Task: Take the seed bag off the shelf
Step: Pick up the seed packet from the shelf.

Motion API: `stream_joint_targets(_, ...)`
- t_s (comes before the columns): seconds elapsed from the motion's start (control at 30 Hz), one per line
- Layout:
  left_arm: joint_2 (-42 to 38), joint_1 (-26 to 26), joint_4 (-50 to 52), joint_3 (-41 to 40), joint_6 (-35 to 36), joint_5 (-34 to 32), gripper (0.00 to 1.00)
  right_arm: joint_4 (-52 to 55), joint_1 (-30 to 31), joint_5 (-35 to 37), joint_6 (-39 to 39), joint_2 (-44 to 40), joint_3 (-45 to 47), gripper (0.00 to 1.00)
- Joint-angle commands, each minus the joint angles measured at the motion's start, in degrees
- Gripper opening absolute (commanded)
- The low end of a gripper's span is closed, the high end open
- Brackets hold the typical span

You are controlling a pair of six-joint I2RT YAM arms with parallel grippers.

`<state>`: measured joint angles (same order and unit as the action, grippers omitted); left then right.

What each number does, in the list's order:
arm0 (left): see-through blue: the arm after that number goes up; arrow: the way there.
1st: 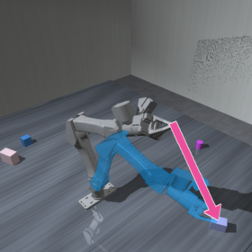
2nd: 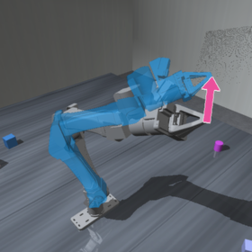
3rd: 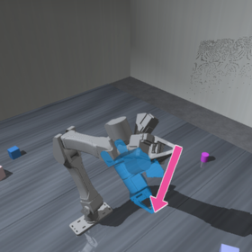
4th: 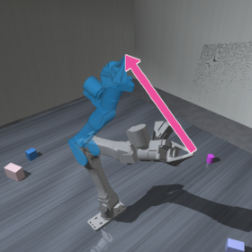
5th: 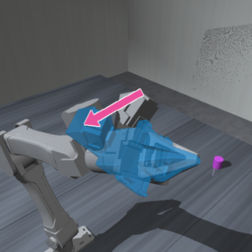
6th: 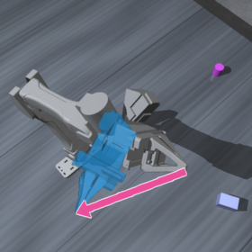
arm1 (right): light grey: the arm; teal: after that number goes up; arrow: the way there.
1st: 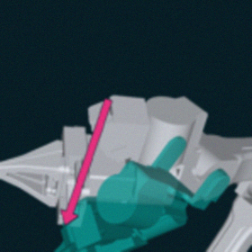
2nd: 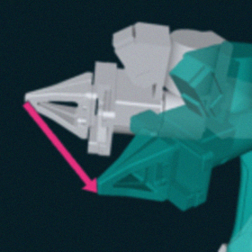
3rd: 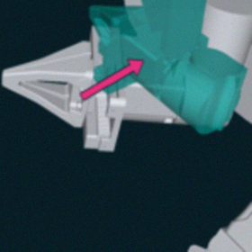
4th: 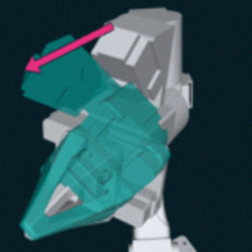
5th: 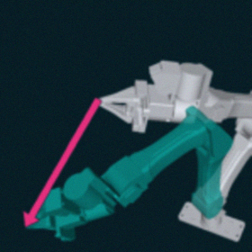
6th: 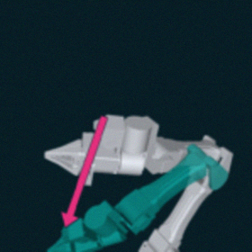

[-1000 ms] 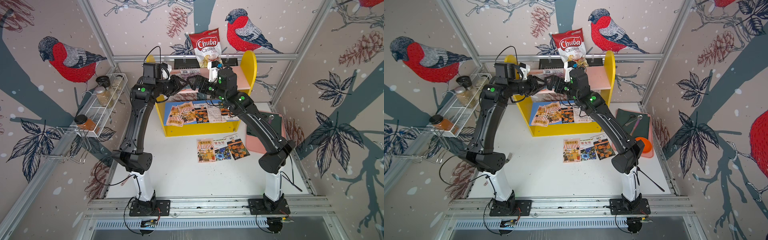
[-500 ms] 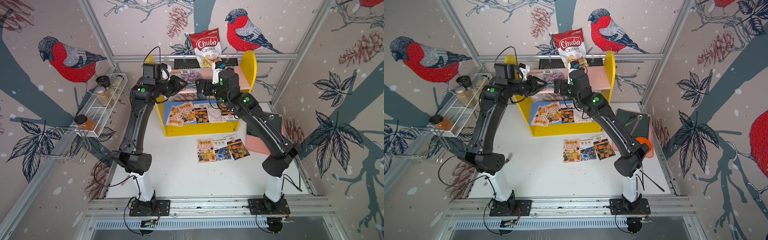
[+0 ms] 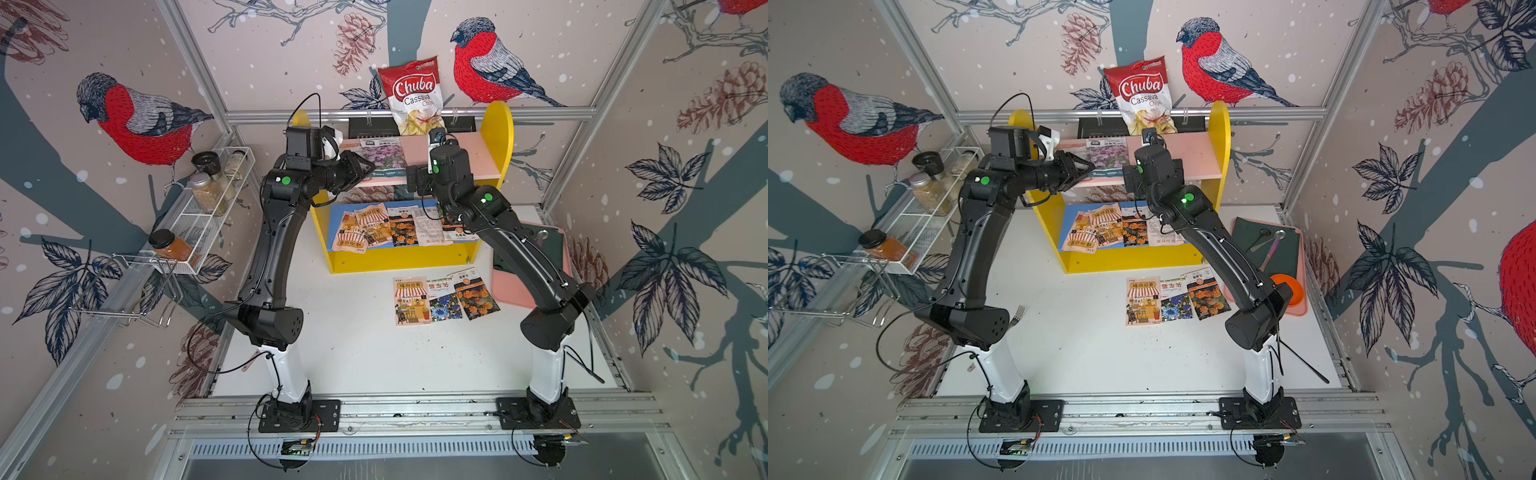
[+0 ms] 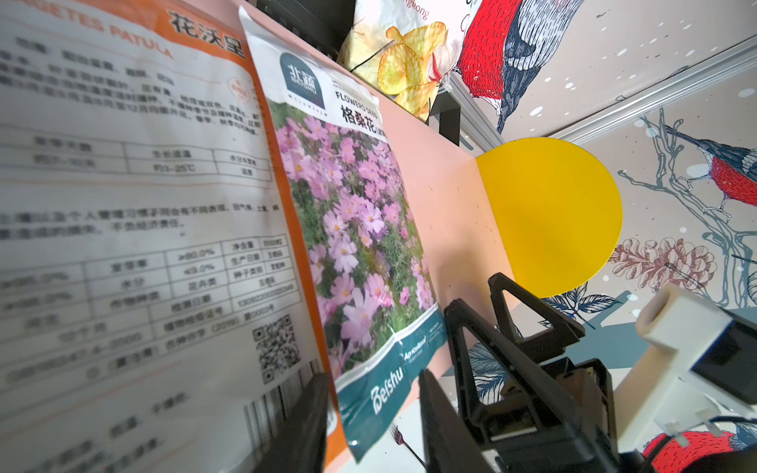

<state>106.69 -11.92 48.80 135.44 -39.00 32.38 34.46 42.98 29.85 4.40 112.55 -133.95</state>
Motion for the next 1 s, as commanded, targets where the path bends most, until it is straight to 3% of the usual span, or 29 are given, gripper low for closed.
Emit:
stream_joint_targets(0.0,-0.6,-0.2,-1.4,-0.1,0.3,0.0,0.39,0.2,-0.2,2.3,-2.6,0.0,0.1,1.0)
stream_joint_targets(0.5,0.4,-0.8,-2.7,-0.1,-0.8,-0.7,0.42,1.4,1.1,-2.6,-5.8,0.9,-0.1,1.0)
stream_joint_targets(0.97,1.2,-1.4,-4.1,0.0,-1.4,-0.7,0.36,1.5,1.5,-3.8,-6.2,0.6,0.6,1.0)
